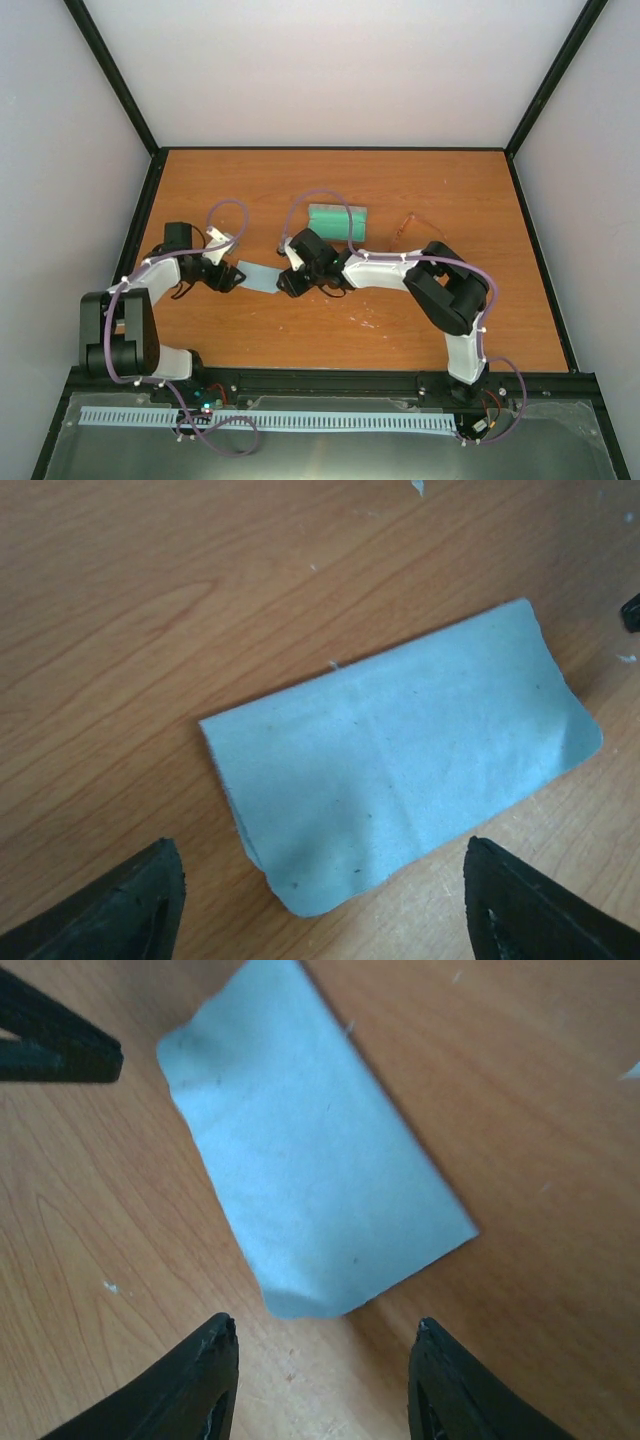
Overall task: Organize the sunglasses
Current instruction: Fold the glasses cleaning cloth at the center of the board, then pick up the glasses cleaning cloth from the center of the board, then place the glasses cleaning cloth in the sunglasses case.
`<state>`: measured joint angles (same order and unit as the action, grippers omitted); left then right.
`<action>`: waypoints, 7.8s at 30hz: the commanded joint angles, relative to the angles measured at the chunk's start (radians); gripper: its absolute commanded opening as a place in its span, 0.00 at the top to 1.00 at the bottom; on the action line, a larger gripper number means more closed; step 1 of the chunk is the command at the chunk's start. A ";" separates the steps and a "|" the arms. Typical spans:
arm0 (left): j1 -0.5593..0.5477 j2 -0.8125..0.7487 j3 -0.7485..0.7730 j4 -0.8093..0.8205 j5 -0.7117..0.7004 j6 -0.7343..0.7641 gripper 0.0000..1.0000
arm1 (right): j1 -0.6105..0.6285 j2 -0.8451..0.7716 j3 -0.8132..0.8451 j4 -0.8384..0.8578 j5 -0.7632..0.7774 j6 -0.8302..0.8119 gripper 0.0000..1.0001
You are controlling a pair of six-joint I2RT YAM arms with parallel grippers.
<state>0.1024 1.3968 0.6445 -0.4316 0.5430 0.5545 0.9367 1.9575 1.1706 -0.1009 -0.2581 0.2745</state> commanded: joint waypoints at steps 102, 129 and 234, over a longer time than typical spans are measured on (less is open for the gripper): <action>-0.016 0.316 0.213 -0.086 0.017 0.144 0.76 | 0.031 0.230 0.388 -0.413 0.214 0.105 0.97; -0.069 0.337 0.307 -0.098 0.161 0.073 0.99 | 0.014 0.119 0.296 -0.357 0.334 0.131 0.97; -0.455 0.808 0.924 0.113 0.115 -0.213 0.99 | -0.397 0.018 0.117 -0.197 0.436 -0.037 0.97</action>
<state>-0.3435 2.1788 1.5196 -0.3363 0.6575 0.3454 0.5484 1.9667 1.3041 -0.3382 0.1577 0.2394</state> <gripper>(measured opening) 0.016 0.030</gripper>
